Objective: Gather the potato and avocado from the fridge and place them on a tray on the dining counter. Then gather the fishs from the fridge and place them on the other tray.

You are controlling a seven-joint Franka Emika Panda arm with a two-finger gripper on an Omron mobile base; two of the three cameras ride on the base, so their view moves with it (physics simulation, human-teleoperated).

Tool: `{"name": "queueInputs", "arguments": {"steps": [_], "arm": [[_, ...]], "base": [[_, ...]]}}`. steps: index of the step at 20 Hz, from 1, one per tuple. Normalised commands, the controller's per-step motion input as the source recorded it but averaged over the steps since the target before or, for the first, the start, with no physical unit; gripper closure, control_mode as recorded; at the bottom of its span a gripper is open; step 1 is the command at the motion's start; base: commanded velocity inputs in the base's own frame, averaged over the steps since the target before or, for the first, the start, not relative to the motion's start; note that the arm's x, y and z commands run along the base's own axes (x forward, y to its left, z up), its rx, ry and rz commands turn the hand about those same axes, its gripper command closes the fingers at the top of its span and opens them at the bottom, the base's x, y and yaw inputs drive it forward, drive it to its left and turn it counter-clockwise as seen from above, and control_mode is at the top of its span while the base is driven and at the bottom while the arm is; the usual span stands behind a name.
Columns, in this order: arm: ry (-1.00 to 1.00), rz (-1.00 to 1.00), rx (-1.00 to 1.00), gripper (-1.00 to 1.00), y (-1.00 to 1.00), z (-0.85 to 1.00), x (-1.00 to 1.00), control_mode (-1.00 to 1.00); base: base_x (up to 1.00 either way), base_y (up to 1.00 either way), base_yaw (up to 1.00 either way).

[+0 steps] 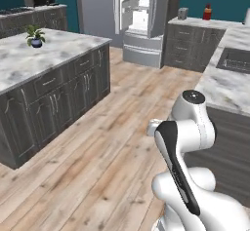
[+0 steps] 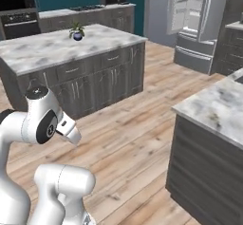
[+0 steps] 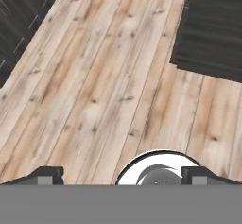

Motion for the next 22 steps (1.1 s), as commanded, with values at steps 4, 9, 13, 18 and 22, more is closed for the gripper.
{"name": "queueInputs", "arguments": {"steps": [4,9,13,18,22], "arm": [[0.00,0.00,0.00,-1.00,0.00,0.00,0.00,1.00],[0.00,0.00,0.00,-1.00,0.00,0.00,0.00,1.00],[0.00,0.00,0.00,-1.00,0.00,0.00,0.00,1.00],[0.00,0.00,0.00,-1.00,0.00,0.00,0.00,1.00],[0.00,0.00,0.00,-1.00,0.00,0.00,0.00,1.00]], "base": [[0.77,0.48,-0.31],[0.85,0.32,-0.26],[0.81,-0.04,-0.11],[0.69,-0.24,-0.08],[0.76,-0.08,-0.14]]}}
